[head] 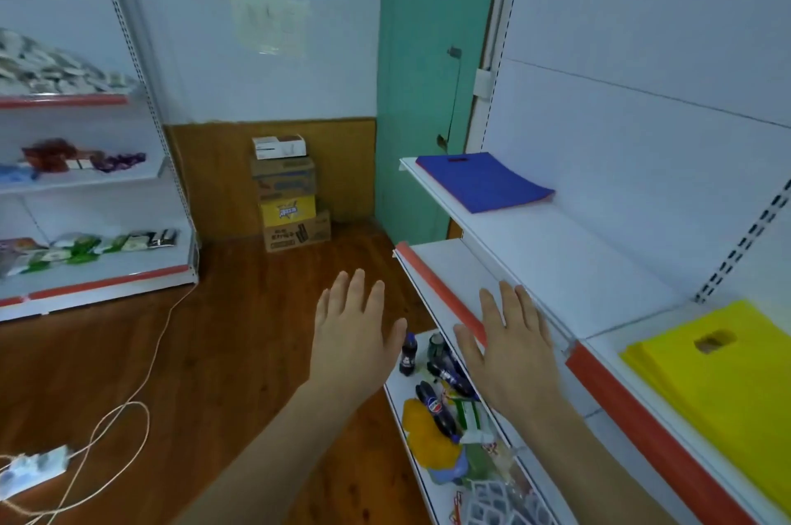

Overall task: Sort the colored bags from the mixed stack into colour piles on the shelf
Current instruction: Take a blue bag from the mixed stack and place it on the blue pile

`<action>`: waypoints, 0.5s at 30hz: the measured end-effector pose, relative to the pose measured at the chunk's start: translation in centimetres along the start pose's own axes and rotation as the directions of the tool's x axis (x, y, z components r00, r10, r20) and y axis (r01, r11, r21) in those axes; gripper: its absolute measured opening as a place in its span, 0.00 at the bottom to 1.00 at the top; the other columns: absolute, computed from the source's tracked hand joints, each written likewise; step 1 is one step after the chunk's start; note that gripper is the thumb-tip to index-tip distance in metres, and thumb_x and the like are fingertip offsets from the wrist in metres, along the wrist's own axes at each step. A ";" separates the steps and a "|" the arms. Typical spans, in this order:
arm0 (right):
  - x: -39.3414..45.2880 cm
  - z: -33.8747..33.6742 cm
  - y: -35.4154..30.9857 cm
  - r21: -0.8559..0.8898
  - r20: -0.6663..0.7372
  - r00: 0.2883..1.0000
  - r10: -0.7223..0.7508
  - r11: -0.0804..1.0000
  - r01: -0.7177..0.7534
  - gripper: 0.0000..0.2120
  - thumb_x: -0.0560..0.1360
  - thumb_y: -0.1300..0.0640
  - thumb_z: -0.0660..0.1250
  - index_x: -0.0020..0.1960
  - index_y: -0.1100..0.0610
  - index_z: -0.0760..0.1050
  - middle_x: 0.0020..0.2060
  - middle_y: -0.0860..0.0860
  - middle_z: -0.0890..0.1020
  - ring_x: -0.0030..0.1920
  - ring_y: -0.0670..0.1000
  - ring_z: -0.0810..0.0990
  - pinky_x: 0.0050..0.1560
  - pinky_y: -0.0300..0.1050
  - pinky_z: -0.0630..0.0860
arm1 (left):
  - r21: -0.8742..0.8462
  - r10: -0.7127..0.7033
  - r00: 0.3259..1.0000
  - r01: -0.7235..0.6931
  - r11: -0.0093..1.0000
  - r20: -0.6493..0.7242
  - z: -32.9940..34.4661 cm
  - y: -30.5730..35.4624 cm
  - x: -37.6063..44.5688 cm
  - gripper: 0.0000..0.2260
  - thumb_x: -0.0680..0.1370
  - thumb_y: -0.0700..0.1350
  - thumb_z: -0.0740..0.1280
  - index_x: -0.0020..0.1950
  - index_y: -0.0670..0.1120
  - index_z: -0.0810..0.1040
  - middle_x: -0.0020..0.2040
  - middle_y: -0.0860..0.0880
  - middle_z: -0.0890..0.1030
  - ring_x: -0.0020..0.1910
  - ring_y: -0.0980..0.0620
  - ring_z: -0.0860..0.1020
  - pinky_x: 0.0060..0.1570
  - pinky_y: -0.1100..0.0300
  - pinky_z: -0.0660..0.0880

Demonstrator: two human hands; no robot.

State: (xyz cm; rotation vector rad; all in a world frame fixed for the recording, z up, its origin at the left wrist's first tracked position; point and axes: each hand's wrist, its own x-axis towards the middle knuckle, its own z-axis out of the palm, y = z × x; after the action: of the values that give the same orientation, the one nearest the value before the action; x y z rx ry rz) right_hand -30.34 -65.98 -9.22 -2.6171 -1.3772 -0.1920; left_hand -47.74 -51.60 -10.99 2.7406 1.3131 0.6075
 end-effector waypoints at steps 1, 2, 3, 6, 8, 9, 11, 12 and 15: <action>1.5 0.2 -0.5 -0.011 -0.013 1.000 0.017 1.000 -0.017 0.44 0.77 0.28 0.30 0.86 0.50 0.48 0.86 0.56 0.48 0.85 0.59 0.44 0.83 0.61 0.51 | -0.002 0.027 1.000 -0.027 1.000 0.001 0.1 -0.7 1.9 0.32 0.84 0.68 0.49 0.84 0.54 0.59 0.85 0.47 0.56 0.85 0.44 0.48 0.83 0.43 0.50; 2.9 0.5 -1.0 -0.020 -0.022 0.999 0.034 0.999 -0.034 0.43 0.79 0.29 0.31 0.86 0.50 0.48 0.86 0.56 0.47 0.85 0.59 0.43 0.83 0.60 0.51 | -0.005 0.050 0.999 -0.050 0.999 -0.001 0.4 -1.3 3.9 0.32 0.84 0.67 0.49 0.84 0.54 0.59 0.85 0.47 0.56 0.85 0.44 0.48 0.83 0.43 0.49; 4.3 0.9 -1.4 -0.026 -0.019 0.999 0.047 0.999 -0.048 0.42 0.80 0.29 0.31 0.86 0.51 0.48 0.86 0.56 0.47 0.85 0.58 0.43 0.83 0.60 0.51 | -0.014 0.062 0.998 -0.062 0.998 -0.003 0.7 -1.9 5.8 0.31 0.84 0.67 0.49 0.84 0.53 0.60 0.85 0.47 0.56 0.85 0.44 0.48 0.83 0.44 0.49; 8.0 2.1 -2.0 -0.046 0.021 0.997 0.073 0.996 -0.072 0.44 0.79 0.29 0.28 0.87 0.51 0.47 0.86 0.56 0.46 0.85 0.59 0.42 0.83 0.60 0.51 | -0.048 0.079 0.997 -0.078 0.996 0.014 2.1 -2.6 10.6 0.31 0.84 0.66 0.50 0.83 0.53 0.60 0.85 0.47 0.56 0.85 0.45 0.49 0.83 0.44 0.50; 10.9 3.0 -2.0 -0.025 0.007 0.995 0.100 0.995 -0.100 0.47 0.76 0.29 0.27 0.86 0.51 0.50 0.85 0.57 0.49 0.85 0.59 0.44 0.83 0.61 0.52 | -0.054 0.115 0.993 -0.113 0.992 0.023 3.6 -2.7 13.6 0.31 0.84 0.66 0.50 0.84 0.53 0.61 0.85 0.48 0.57 0.85 0.45 0.50 0.83 0.43 0.51; 12.6 3.4 -1.9 -0.008 0.001 0.993 0.115 0.993 -0.115 0.47 0.76 0.29 0.29 0.86 0.52 0.53 0.85 0.57 0.51 0.85 0.60 0.46 0.83 0.62 0.53 | -0.060 0.129 0.991 -0.127 0.990 0.029 4.5 -2.7 15.3 0.31 0.84 0.66 0.50 0.84 0.53 0.61 0.85 0.47 0.57 0.85 0.45 0.50 0.83 0.43 0.51; 16.4 4.4 -1.5 0.004 -0.015 0.989 0.144 0.990 -0.144 0.46 0.78 0.29 0.31 0.86 0.53 0.55 0.85 0.57 0.53 0.85 0.59 0.47 0.82 0.62 0.54 | -0.074 0.153 0.988 -0.151 0.986 0.033 6.4 -2.7 19.1 0.31 0.84 0.66 0.50 0.83 0.52 0.61 0.85 0.47 0.58 0.85 0.44 0.51 0.82 0.43 0.52; 18.4 4.9 -1.1 0.004 -0.026 0.987 0.160 0.987 -0.160 0.45 0.78 0.29 0.32 0.85 0.53 0.56 0.85 0.57 0.53 0.85 0.59 0.47 0.83 0.62 0.54 | -0.074 0.167 0.985 -0.165 0.984 0.033 7.2 -2.6 21.3 0.31 0.84 0.66 0.50 0.83 0.52 0.62 0.85 0.47 0.58 0.85 0.44 0.51 0.82 0.43 0.52; 24.1 6.5 -0.1 0.016 -0.054 0.978 0.200 0.980 -0.199 0.44 0.79 0.30 0.34 0.85 0.53 0.58 0.84 0.57 0.56 0.85 0.59 0.50 0.82 0.61 0.55 | -0.064 0.204 0.977 -0.201 0.978 0.055 9.8 -2.3 27.3 0.31 0.84 0.66 0.48 0.83 0.52 0.61 0.85 0.47 0.57 0.85 0.44 0.50 0.82 0.43 0.52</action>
State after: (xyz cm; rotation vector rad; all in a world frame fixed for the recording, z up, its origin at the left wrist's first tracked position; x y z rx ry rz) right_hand -16.66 -45.22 -10.83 -2.6969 -1.0862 -0.2266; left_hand -30.45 -28.21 -11.55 2.8411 0.9946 0.5582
